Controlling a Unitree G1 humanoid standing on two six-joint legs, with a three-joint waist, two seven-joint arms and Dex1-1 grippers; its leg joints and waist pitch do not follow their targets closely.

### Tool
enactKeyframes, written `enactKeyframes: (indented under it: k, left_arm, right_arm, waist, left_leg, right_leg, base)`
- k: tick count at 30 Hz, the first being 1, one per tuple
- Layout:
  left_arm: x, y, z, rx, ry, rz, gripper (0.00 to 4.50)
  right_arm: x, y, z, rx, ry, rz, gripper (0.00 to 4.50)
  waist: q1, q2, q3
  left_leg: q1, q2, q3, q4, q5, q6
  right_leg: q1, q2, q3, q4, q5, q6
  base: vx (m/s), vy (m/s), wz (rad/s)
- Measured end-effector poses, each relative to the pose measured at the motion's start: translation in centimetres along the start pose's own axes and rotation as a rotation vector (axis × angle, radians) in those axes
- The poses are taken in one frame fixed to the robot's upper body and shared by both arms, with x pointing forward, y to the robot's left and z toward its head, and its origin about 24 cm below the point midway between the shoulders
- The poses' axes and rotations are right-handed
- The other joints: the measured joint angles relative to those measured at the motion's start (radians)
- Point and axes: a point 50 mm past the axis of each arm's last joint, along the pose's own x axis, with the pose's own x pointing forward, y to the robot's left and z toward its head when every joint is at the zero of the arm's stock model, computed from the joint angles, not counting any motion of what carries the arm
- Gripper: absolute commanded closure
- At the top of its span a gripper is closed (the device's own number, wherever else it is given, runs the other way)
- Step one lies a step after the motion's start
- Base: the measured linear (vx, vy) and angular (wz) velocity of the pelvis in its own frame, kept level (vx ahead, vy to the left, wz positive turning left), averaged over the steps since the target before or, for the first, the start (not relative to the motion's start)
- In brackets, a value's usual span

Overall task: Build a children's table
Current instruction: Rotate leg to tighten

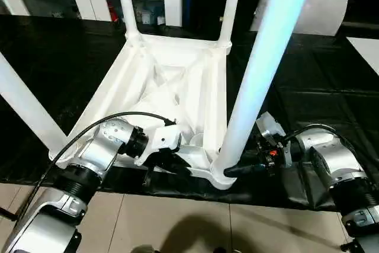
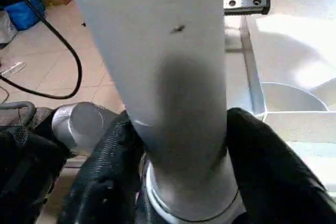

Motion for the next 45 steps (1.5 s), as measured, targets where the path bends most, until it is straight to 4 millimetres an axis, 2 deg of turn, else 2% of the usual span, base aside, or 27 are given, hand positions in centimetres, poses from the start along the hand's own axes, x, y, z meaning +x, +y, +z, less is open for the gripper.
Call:
enactKeyframes:
  k: [5,9,11,13,16,18,22,25,26,27,28,29,30,31,32,33,34,35,36,37,38,39,42,45]
  left_arm:
    - [0.1,0.0,0.0,-0.005,-0.004,-0.005,4.5]
    - [0.5,0.1,0.1,-0.046,-0.033,0.003,4.5]
    - [0.7,0.2,0.1,-0.07,-0.04,0.016,4.5]
    - [0.7,0.3,0.0,-0.098,-0.046,0.051,4.5]
    - [0.7,0.5,-0.3,-0.145,-0.043,0.117,4.5]
    - [0.9,0.8,-0.3,-0.185,-0.047,0.187,4.5]
    - [1.4,1.4,-0.1,-0.256,-0.057,0.306,4.5]
    - [1.8,2.0,0.3,-0.309,-0.06,0.421,4.5]
    - [2.2,2.3,0.4,-0.328,-0.06,0.465,4.5]
    - [2.5,2.4,0.6,-0.34,-0.063,0.487,4.5]
    - [2.7,2.6,0.7,-0.346,-0.064,0.502,4.5]
    - [2.9,2.7,0.8,-0.355,-0.063,0.529,4.5]
    - [3.4,2.9,1.0,-0.359,-0.057,0.573,4.5]
    - [3.5,3.2,1.4,-0.36,-0.061,0.609,4.5]
    - [3.8,3.5,1.8,-0.363,-0.072,0.641,4.5]
    - [4.0,3.6,2.0,-0.369,-0.075,0.656,4.5]
    - [4.1,3.7,2.2,-0.371,-0.076,0.673,4.5]
    - [4.3,3.7,2.3,-0.37,-0.072,0.685,4.5]
    - [4.5,3.8,2.4,-0.368,-0.071,0.691,4.5]
    - [4.6,3.8,2.6,-0.368,-0.076,0.694,4.5]
    - [4.7,3.8,2.7,-0.365,-0.081,0.7,4.5]
    - [4.7,3.8,2.9,-0.356,-0.085,0.703,4.5]
    - [4.7,3.8,3.4,-0.333,-0.086,0.704,4.5]
    - [4.6,3.8,3.5,-0.314,-0.086,0.701,4.5]
  right_arm:
    - [0.1,0.1,0.0,0.002,0.002,0.011,2.48]
    - [0.2,0.3,-0.3,0.047,-0.024,-0.002,2.51]
    - [0.2,0.6,-0.6,0.075,-0.044,-0.037,2.51]
    - [0.2,0.9,-0.9,0.098,-0.07,-0.108,2.51]
    - [0.6,0.7,-1.3,0.128,-0.105,-0.222,2.51]
    - [0.9,0.2,-1.6,0.148,-0.146,-0.334,2.51]
    - [1.5,-0.8,-1.7,0.178,-0.202,-0.534,2.51]
    - [2.7,-1.8,-1.5,0.216,-0.258,-0.724,2.52]
    - [3.3,-2.3,-1.4,0.234,-0.272,-0.808,2.52]
    - [3.5,-2.5,-1.3,0.245,-0.277,-0.852,2.52]
    - [3.6,-2.6,-1.3,0.251,-0.279,-0.882,2.52]
    - [3.9,-2.9,-1.2,0.272,-0.29,-0.933,2.52]
    - [4.8,-3.4,-0.8,0.305,-0.321,-1.017,2.52]
    - [5.1,-3.8,-0.3,0.315,-0.332,-1.082,2.52]
    - [5.4,-4.2,0.3,0.319,-0.337,-1.14,2.52]
    - [5.5,-4.4,0.5,0.321,-0.339,-1.168,2.52]
    - [5.6,-4.5,0.7,0.32,-0.343,-1.193,2.52]
    - [5.8,-4.5,0.6,0.312,-0.338,-1.216,2.52]
    - [5.8,-4.6,0.7,0.304,-0.336,-1.231,1.96]
    - [5.8,-4.6,0.7,0.295,-0.339,-1.24,1.96]
    - [5.8,-4.6,0.9,0.287,-0.353,-1.248,1.82]
    - [5.8,-4.6,1.0,0.281,-0.366,-1.254,1.77]
    - [5.6,-4.6,1.2,0.26,-0.381,-1.262,1.44]
    - [5.0,-4.3,1.1,0.22,-0.375,-1.233,1.27]
  waist:
    - [0.002,0.0,0.0]
    - [0.007,0.0,0.0]
    - [0.011,0.0,0.0]
    - [0.009,0.001,0.0]
    - [-0.011,-0.001,0.0]
    - [-0.035,0.0,0.0]
    - [-0.084,0.004,0.002]
    - [-0.122,0.012,0.008]
    - [-0.135,0.015,0.01]
    - [-0.139,0.014,0.012]
    - [-0.14,0.008,0.015]
    - [-0.139,-0.006,0.018]
    - [-0.14,-0.008,0.021]
    - [-0.139,-0.004,0.023]
    - [-0.139,0.018,0.023]
    - [-0.138,0.031,0.022]
    - [-0.14,0.034,0.022]
    - [-0.138,0.019,0.023]
    - [-0.14,0.011,0.023]
    - [-0.134,0.008,0.025]
    - [-0.122,0.007,0.026]
    - [-0.117,0.013,0.023]
    - [-0.112,0.015,0.02]
    - [-0.108,0.015,0.019]
  left_leg:
    - [0.001,0.0,0.0,0.0,0.0,0.0]
    - [0.001,0.0,0.0,0.001,0.0,0.0]
    - [0.001,0.0,0.001,0.001,0.0,0.0]
    - [0.005,0.0,0.001,0.001,0.001,-0.001]
    - [0.017,0.0,0.001,0.0,-0.002,-0.007]
    - [0.019,0.001,0.0,0.0,-0.002,-0.008]
    - [0.018,0.01,-0.004,-0.001,-0.002,-0.009]
    - [0.018,0.021,-0.007,0.0,-0.002,-0.008]
    - [0.017,0.023,-0.008,0.0,-0.002,-0.008]
    - [0.021,0.022,-0.008,0.0,-0.002,-0.009]
    - [0.028,0.018,-0.006,0.001,-0.002,-0.009]
    - [0.045,0.003,-0.003,0.0,-0.007,-0.015]
    - [0.054,-0.003,-0.003,-0.001,-0.009,-0.016]
    - [0.051,-0.004,-0.004,0.004,-0.01,-0.017]
    - [0.029,0.003,-0.025,0.002,-0.011,-0.016]
    - [0.021,0.016,-0.044,0.002,-0.011,-0.017]
    - [0.017,0.02,-0.047,0.002,-0.011,-0.017]
    - [0.027,0.013,-0.036,0.002,-0.012,-0.021]
    - [0.034,-0.002,-0.03,0.002,-0.013,-0.022]
    - [0.043,-0.013,-0.026,-0.001,-0.013,-0.021]
    - [0.039,-0.018,-0.023,-0.011,-0.012,-0.02]
    - [0.034,-0.016,-0.028,-0.014,-0.01,-0.017]
    - [0.021,-0.015,-0.027,-0.013,-0.009,-0.013]
    - [0.018,-0.016,-0.026,-0.014,-0.011,-0.01]
  right_leg:
    - [0.001,0.0,0.0,0.0,0.0,0.0]
    - [0.001,0.0,0.0,0.0,0.0,0.0]
    - [0.002,-0.001,0.0,0.0,0.0,0.0]
    - [0.004,0.0,0.001,0.0,0.0,0.0]
    - [0.014,0.0,0.001,0.0,0.001,0.0]
    - [0.018,0.0,-0.005,-0.008,0.0,0.001]
    - [0.029,0.002,-0.026,-0.036,0.001,0.001]
    - [0.043,0.001,-0.053,-0.06,0.001,0.002]
    - [0.049,0.001,-0.054,-0.059,-0.003,0.007]
    - [0.048,0.002,-0.045,-0.047,-0.008,0.013]
    - [0.045,0.002,-0.03,-0.021,-0.021,0.015]
    - [0.038,0.002,-0.008,-0.009,-0.027,0.015]
    - [0.031,0.0,-0.01,-0.007,-0.026,0.015]
    - [0.03,-0.003,-0.025,-0.011,-0.026,0.015]
    - [0.039,-0.005,-0.064,-0.031,-0.026,0.016]
    - [0.046,-0.002,-0.086,-0.05,-0.027,0.018]
    - [0.046,0.001,-0.087,-0.048,-0.032,0.026]
    - [0.037,0.004,-0.051,-0.023,-0.029,0.022]
    - [0.032,0.001,-0.029,-0.01,-0.013,0.006]
    - [0.029,-0.001,-0.016,-0.002,-0.011,0.006]
    - [0.025,-0.002,-0.012,-0.004,-0.011,0.006]
    - [0.021,-0.001,-0.013,-0.008,-0.011,0.006]
    - [0.011,0.001,-0.008,-0.008,-0.006,0.003]
    - [0.008,0.001,-0.006,-0.007,-0.004,0.0]
  base:
    - [0.0,0.0,0.0]
    - [0.0,0.0,0.0]
    - [0.0,0.0,0.0]
    - [0.0,0.0,0.0]
    - [0.0,0.0,0.0]
    - [0.0,0.0,0.0]
    - [0.0,0.0,0.0]
    - [0.0,0.0,0.0]
    - [0.0,0.0,0.0]
    - [0.0,0.0,0.0]
    - [0.0,0.0,0.0]
    - [0.06,-0.03,0.11]
    - [0.053,-0.041,-0.07]
    - [0.053,-0.041,-0.07]
    - [0.075,0.002,-0.36]
    - [0.121,0.052,-0.21]
    - [0.121,0.052,-0.21]
    - [0.078,0.013,0.12]
    - [0.07,-0.032,0.24]
    - [0.07,-0.032,0.24]
    - [0.068,-0.022,0.02]
    - [0.068,-0.001,-0.14]
    - [0.041,0.001,-0.04]
    - [0.0,0.0,0.0]
